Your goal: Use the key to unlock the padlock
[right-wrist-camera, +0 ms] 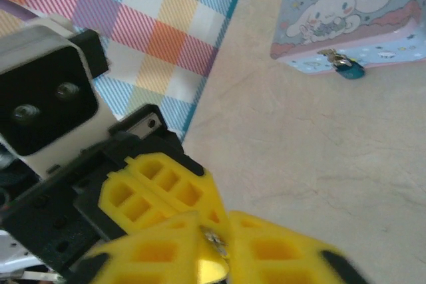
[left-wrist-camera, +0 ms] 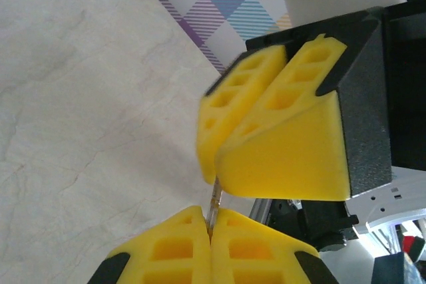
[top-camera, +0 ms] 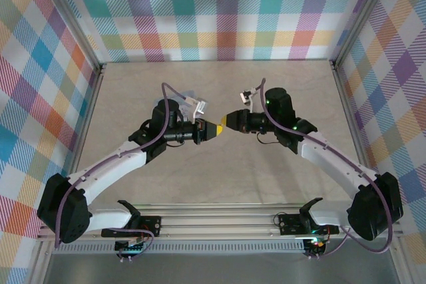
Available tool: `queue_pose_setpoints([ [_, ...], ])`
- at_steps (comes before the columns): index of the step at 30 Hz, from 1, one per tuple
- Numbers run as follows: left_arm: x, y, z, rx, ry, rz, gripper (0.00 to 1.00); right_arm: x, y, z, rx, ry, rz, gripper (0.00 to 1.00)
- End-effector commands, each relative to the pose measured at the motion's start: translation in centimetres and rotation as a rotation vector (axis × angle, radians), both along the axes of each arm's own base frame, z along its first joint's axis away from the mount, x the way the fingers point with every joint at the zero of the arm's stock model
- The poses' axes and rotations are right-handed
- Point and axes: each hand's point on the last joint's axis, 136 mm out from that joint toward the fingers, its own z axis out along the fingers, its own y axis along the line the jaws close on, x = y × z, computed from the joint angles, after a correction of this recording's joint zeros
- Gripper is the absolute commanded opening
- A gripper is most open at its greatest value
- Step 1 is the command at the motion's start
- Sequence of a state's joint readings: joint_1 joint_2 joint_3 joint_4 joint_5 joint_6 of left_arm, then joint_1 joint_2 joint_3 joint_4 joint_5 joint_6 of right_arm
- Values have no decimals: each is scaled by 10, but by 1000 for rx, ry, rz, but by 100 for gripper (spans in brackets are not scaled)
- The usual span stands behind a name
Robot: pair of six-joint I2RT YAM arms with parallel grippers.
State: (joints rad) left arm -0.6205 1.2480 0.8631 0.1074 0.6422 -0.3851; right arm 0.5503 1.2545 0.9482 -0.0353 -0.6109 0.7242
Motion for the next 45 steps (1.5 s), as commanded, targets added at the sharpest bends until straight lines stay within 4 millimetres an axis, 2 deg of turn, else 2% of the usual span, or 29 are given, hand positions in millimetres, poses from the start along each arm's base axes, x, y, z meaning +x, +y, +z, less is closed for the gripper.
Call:
queue_pose_setpoints([
  [1, -9, -6, 22, -75, -40, -54, 0, -4, 3, 8, 47, -51, 30, 3],
  [2, -10, -7, 22, -76, -34, -58, 0, -4, 3, 8, 52, -52, 30, 0],
  [9, -7, -11, 17, -76, 5, -62, 0, -5, -1, 12, 55, -98, 16, 0],
  [14, -1, -7, 10, -50, 23, -24, 0, 2, -19, 11, 1, -126, -91, 0],
  [17, 2, -5, 7, -45, 34, -9, 0, 1, -27, 17, 14, -151, -121, 0],
  [24, 4, -7, 7, -47, 49, -4, 0, 0, -27, 21, 29, -160, -118, 0],
  [25, 5, -6, 7, -46, 48, 1, 4, 1, -27, 19, 23, -156, -117, 0],
  [26, 6, -5, 8, -43, 49, 8, 17, 1, -27, 18, 13, -154, -116, 0],
  [27, 7, -4, 7, -35, 48, 18, 35, 2, -27, 17, -4, -153, -115, 0],
  [28, 8, -2, 6, -25, 46, 33, 46, 3, -28, 14, -32, -153, -113, 0],
  [31, 11, 9, 4, 6, 37, 86, 55, 3, -31, 10, -124, -168, -88, 0],
  [33, 14, 16, 5, 6, 33, 116, 55, 3, -30, 10, -171, -193, -52, 0],
  [36, 13, 19, 8, -10, 28, 110, 49, -3, -24, 13, -180, -207, 28, 0],
  [39, 5, 11, 16, -60, 16, 33, 43, -8, -15, 20, -146, -224, 102, 0],
  [45, -5, 0, 29, -127, 13, -71, 42, -16, -6, 27, -104, -237, 191, 0],
])
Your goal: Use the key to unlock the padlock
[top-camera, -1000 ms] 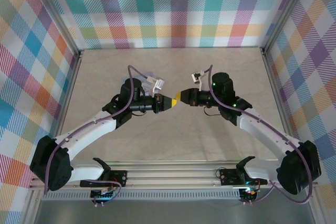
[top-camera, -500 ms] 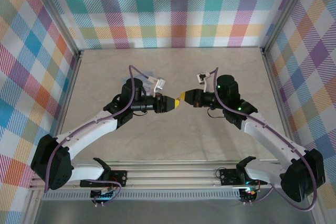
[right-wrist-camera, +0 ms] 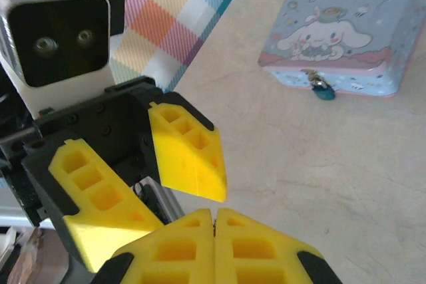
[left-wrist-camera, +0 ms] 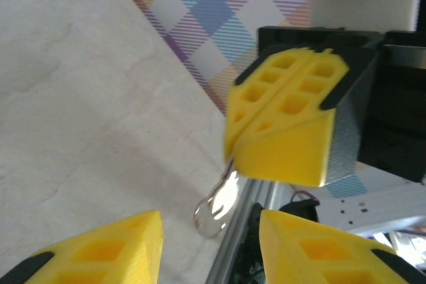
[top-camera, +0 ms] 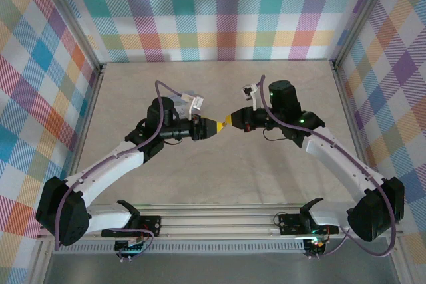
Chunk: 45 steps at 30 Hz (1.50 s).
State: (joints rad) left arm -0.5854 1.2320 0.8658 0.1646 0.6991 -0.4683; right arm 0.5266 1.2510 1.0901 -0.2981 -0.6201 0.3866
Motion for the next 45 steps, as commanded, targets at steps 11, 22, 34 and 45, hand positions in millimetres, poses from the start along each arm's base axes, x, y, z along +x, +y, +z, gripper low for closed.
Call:
queue_pose_setpoints([
  [11, -6, -10, -3, -28, 13, -96, 33, -11, 8, 11, 37, -27, 112, 0],
  [22, -9, -11, -9, -15, 25, -123, 4, -2, 5, 7, 17, -26, 44, 0],
  [34, -5, -6, -14, 47, -4, -84, 0, 18, -10, 2, 48, 102, -197, 53],
  [45, -10, -7, -12, 43, -16, -112, 0, 11, 10, -19, 88, 231, -103, 46],
])
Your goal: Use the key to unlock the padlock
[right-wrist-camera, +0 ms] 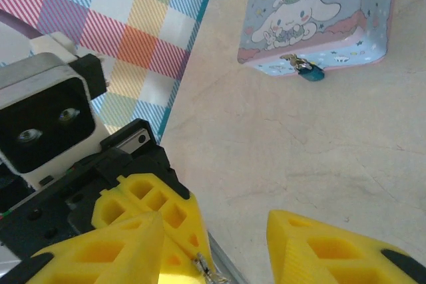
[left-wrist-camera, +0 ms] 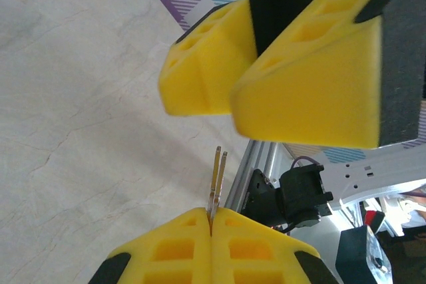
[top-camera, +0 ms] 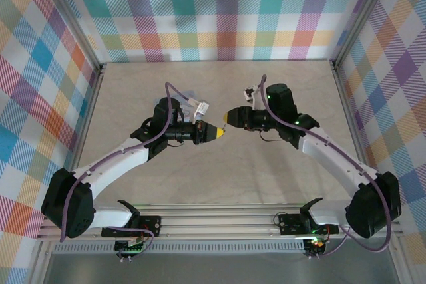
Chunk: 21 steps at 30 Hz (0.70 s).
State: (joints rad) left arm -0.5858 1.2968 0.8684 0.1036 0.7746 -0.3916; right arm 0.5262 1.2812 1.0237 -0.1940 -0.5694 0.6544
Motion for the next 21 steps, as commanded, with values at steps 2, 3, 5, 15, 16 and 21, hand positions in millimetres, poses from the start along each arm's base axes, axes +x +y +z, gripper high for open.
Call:
queue_pose_setpoints([
  [2, -3, 0, 20, -20, -64, -24, 0, -5, 12, 0, 40, 30, 60, 46],
  [3, -3, 1, 20, -17, -66, -21, 0, -5, 13, -3, 31, 45, 66, 46],
  [5, -3, 2, 21, -10, -75, -17, 0, -7, 12, -11, 2, 75, 76, 45],
  [15, 0, 11, 22, 34, -121, 31, 0, -10, -3, -30, -94, 131, 20, 38],
  [16, 1, 11, 21, 36, -123, 35, 0, -10, -3, -31, -94, 136, 20, 37],
  [21, 3, 14, 22, 43, -135, 53, 0, -13, -4, -34, -94, 164, 26, 36],
])
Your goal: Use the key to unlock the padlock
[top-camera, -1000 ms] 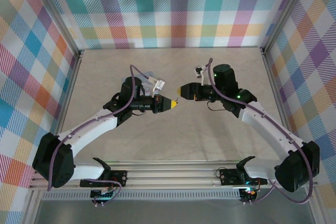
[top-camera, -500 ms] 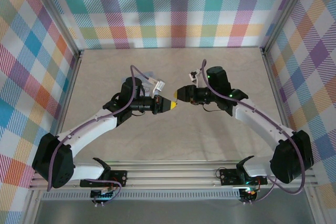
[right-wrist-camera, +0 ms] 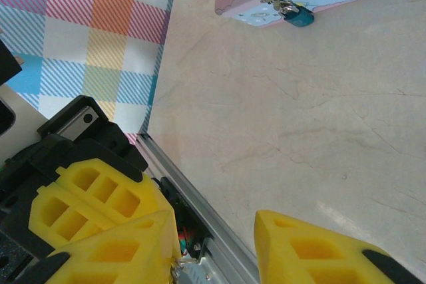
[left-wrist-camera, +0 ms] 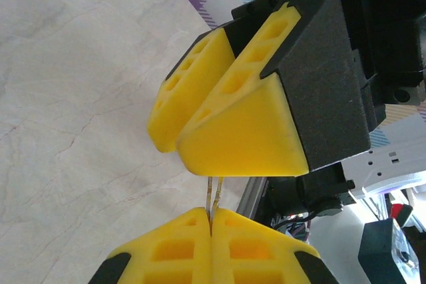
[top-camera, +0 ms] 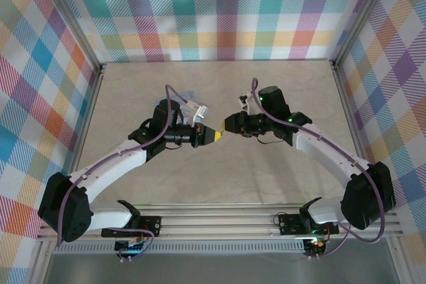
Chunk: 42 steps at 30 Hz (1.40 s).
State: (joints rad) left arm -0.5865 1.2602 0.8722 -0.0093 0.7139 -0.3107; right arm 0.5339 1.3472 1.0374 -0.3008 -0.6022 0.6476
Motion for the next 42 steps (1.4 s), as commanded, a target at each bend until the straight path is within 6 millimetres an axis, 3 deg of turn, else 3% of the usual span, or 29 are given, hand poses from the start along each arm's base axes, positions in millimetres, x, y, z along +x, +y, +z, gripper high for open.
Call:
queue_pose_setpoints([
  [1, 5, 4, 31, -30, -107, 23, 0, -5, -7, -1, -31, 28, -10, 36],
  [6, 5, 6, 28, -25, -109, 36, 0, -6, -13, 1, -31, 42, -30, 35],
  [11, 6, 8, 24, -19, -98, 51, 0, 1, -19, 15, 12, 31, -105, 36],
  [15, 8, 7, 24, -29, -88, 62, 0, 3, -9, 28, 103, 36, -96, 37],
  [23, 8, 8, 25, -43, -84, 73, 0, -2, 9, 26, 152, 90, -42, 35],
  [32, 11, 10, 25, -36, -89, 93, 0, -8, 20, 24, 152, 117, -15, 25],
  [40, 10, 10, 22, -27, -88, 88, 0, -6, 19, 20, 115, 97, -17, 1],
  [42, 9, 10, 21, -22, -86, 84, 0, -5, 18, 19, 101, 66, -10, 0],
])
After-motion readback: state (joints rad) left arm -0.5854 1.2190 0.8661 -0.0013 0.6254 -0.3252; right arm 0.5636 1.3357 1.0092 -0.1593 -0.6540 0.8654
